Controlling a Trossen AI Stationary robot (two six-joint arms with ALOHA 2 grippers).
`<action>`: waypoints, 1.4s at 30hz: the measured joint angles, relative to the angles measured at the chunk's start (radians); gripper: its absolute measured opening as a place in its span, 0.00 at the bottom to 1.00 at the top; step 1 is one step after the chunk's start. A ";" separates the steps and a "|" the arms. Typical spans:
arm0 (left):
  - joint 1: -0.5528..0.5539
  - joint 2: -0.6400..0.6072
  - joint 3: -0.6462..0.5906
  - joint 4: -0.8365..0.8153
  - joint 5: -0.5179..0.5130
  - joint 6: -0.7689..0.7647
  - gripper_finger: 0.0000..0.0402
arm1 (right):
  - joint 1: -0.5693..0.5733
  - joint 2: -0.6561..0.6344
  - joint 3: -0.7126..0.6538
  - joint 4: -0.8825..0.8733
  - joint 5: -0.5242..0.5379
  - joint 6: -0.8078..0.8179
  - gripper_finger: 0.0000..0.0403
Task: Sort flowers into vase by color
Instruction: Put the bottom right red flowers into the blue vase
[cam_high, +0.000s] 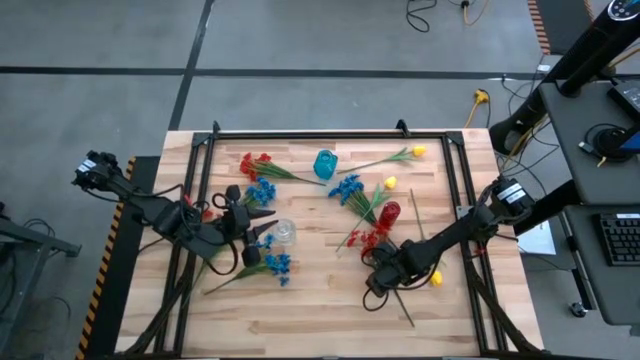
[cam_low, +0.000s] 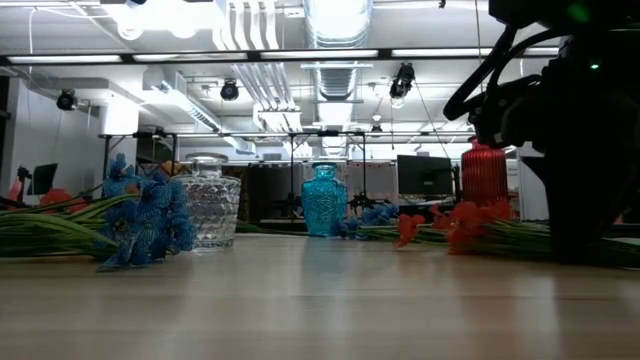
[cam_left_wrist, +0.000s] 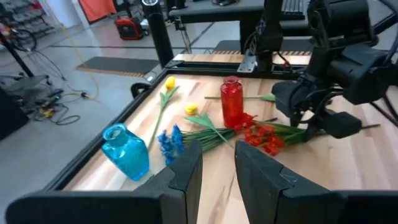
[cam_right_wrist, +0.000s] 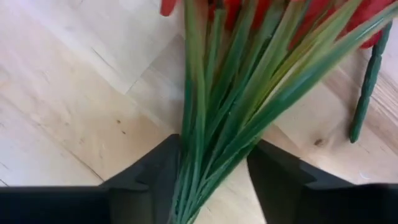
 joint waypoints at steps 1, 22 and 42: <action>-0.001 0.001 0.000 0.000 -0.014 0.005 0.19 | 0.000 -0.004 -0.001 -0.002 0.000 0.000 0.36; -0.001 0.001 -0.001 -0.007 -0.061 0.024 0.19 | 0.000 -0.088 -0.004 -0.015 -0.102 -0.002 0.05; -0.001 0.001 -0.007 -0.043 -0.057 -0.033 0.19 | -0.071 -0.430 -0.003 0.417 0.231 -0.582 0.04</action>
